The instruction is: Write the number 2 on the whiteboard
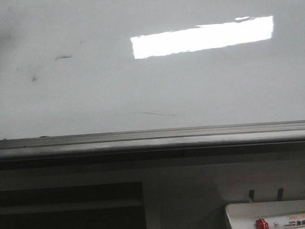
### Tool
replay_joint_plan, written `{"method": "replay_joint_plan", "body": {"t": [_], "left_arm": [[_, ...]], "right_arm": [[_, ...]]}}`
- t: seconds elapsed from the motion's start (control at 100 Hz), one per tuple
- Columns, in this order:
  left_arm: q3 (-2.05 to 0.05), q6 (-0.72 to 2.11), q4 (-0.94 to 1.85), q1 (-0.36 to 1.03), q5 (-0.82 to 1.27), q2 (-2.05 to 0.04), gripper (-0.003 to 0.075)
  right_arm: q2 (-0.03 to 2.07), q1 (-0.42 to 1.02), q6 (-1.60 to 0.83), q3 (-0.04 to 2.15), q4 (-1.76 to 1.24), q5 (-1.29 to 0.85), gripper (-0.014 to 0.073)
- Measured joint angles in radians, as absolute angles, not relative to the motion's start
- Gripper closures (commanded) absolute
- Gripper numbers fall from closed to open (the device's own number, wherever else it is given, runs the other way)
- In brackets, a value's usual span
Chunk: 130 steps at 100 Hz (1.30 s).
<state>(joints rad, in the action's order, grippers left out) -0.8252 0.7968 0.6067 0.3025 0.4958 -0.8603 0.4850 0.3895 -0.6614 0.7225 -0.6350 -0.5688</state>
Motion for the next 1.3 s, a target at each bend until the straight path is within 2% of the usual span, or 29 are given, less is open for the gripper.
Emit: {"method": "replay_joint_plan", "body": {"t": [0.17, 0.37, 0.62, 1.15, 1.22, 1.29, 1.3], "left_arm": [[-0.825, 1.014, 0.604, 0.417, 0.658, -0.725, 0.0741], [-0.825, 1.093, 0.598, 0.51, 0.818, -0.681, 0.0741], [-0.825, 1.099, 0.59, 0.531, 0.924, -0.68, 0.0741], [-0.825, 1.101, 0.602, 0.531, 0.937, -0.68, 0.0741], [-0.825, 1.103, 0.602, 0.531, 0.937, -0.68, 0.0741], [-0.825, 1.103, 0.602, 0.531, 0.937, -0.68, 0.0741], [-0.825, 1.103, 0.602, 0.531, 0.937, -0.68, 0.0741]], "right_arm": [[0.668, 0.479, -0.905, 0.853, -0.768, -0.718, 0.0215], [0.871, 0.645, -0.985, 0.96, -0.745, -0.757, 0.0215], [1.043, 0.9, -1.002, 1.008, -0.702, -0.539, 0.0214], [1.223, 0.972, -1.006, 1.085, -0.873, -0.475, 0.0216], [1.241, 0.974, -1.006, 1.089, -0.891, -0.474, 0.0245], [1.254, 0.974, -1.006, 1.089, -0.898, -0.473, 0.035], [1.257, 0.974, -1.006, 1.089, -0.901, -0.473, 0.0392]]}}
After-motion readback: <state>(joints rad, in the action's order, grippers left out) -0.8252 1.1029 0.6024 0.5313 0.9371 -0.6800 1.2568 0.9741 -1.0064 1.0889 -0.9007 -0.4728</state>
